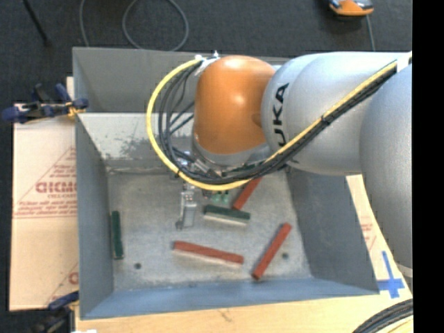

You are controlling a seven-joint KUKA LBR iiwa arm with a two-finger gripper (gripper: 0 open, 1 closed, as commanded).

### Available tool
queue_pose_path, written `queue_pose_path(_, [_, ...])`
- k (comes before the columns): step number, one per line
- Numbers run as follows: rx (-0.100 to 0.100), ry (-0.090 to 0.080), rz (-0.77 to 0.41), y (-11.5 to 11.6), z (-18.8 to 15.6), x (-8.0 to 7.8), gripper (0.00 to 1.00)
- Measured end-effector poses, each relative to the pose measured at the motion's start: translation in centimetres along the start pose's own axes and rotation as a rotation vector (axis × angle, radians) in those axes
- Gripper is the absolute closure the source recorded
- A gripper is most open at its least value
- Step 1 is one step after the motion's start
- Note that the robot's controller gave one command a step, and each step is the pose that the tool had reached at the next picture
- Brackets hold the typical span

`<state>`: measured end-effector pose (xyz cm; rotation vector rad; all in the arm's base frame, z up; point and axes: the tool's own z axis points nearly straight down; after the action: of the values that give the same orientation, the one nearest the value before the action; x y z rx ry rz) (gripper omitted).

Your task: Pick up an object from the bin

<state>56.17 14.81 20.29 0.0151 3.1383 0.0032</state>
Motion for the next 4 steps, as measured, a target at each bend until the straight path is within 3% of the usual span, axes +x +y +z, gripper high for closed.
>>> queue_pose_path(1, [0.005,0.009,-0.047,-4.1,13.1,3.1,0.0])
queue_pose_path(2, [0.0,-0.013,-0.349,-4.0,13.0,7.8,0.0])
queue_pose_path(3, [0.004,-0.002,-0.459,-8.2,13.2,4.2,0.0])
queue_pose_path(4, [0.001,0.0,-0.457,-7.9,13.2,4.4,1.0])
